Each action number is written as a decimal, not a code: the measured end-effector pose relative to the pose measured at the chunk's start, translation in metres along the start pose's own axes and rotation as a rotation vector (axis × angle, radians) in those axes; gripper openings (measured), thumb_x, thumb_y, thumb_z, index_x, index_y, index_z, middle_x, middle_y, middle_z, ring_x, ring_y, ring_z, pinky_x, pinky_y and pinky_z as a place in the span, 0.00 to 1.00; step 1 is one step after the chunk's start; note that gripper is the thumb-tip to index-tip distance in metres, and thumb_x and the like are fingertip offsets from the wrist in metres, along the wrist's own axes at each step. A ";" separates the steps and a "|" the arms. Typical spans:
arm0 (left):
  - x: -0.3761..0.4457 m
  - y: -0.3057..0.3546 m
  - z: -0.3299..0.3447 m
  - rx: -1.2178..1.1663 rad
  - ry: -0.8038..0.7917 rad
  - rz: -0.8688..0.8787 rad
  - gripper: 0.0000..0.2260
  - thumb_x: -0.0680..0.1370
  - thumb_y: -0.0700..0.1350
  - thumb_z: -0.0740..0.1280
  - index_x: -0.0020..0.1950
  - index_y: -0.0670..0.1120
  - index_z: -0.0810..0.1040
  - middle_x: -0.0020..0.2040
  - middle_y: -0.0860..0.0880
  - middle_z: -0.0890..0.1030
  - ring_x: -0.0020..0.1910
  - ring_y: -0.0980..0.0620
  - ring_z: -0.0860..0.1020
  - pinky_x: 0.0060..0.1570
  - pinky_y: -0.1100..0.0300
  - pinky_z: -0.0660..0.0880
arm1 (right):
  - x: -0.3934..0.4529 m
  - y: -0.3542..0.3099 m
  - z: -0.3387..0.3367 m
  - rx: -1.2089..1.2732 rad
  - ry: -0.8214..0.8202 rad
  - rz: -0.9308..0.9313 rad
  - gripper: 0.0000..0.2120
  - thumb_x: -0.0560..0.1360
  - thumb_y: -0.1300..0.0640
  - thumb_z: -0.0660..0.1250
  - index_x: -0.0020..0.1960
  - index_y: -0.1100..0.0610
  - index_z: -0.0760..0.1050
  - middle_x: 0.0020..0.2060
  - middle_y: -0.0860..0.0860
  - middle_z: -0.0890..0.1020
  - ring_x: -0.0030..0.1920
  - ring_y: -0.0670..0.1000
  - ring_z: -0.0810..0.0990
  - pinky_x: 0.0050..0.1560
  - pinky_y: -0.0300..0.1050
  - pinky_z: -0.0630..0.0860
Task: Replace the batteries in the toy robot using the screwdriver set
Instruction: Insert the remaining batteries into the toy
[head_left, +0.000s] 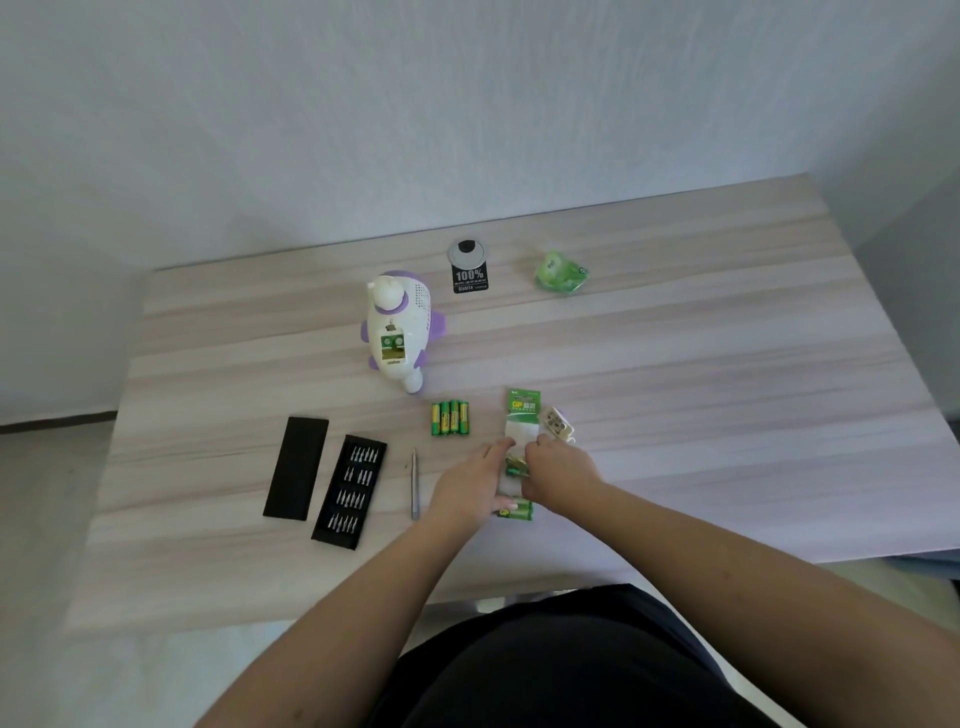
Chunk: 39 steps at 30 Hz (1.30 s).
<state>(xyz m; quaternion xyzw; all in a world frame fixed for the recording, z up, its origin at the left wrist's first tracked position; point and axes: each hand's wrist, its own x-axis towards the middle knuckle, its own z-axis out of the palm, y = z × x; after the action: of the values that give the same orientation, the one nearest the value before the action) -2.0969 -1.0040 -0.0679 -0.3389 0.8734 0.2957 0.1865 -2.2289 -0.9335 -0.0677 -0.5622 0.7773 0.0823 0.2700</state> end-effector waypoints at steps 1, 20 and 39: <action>0.000 0.000 0.000 0.003 0.002 -0.002 0.38 0.72 0.50 0.74 0.77 0.51 0.58 0.72 0.48 0.68 0.65 0.45 0.73 0.58 0.51 0.72 | 0.000 0.000 0.000 0.004 -0.001 0.002 0.16 0.77 0.54 0.61 0.62 0.61 0.72 0.58 0.57 0.75 0.56 0.58 0.78 0.49 0.49 0.75; -0.008 0.000 -0.003 -0.130 0.100 -0.075 0.34 0.72 0.53 0.73 0.73 0.53 0.61 0.65 0.48 0.72 0.61 0.47 0.75 0.57 0.50 0.74 | -0.034 0.052 -0.028 0.615 -0.050 0.182 0.08 0.79 0.50 0.64 0.49 0.54 0.77 0.43 0.52 0.83 0.42 0.53 0.79 0.41 0.46 0.74; -0.092 0.021 -0.143 -0.898 0.710 0.233 0.14 0.71 0.38 0.76 0.46 0.57 0.83 0.46 0.57 0.81 0.40 0.53 0.78 0.35 0.61 0.74 | -0.046 -0.059 -0.110 1.377 0.278 -0.269 0.10 0.76 0.58 0.69 0.56 0.50 0.82 0.49 0.51 0.86 0.54 0.53 0.83 0.60 0.57 0.76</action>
<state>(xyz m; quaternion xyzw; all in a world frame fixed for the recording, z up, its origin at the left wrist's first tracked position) -2.0656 -1.0392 0.0968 -0.3646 0.7032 0.5239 -0.3132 -2.2004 -0.9632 0.0583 -0.3604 0.6040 -0.5334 0.4698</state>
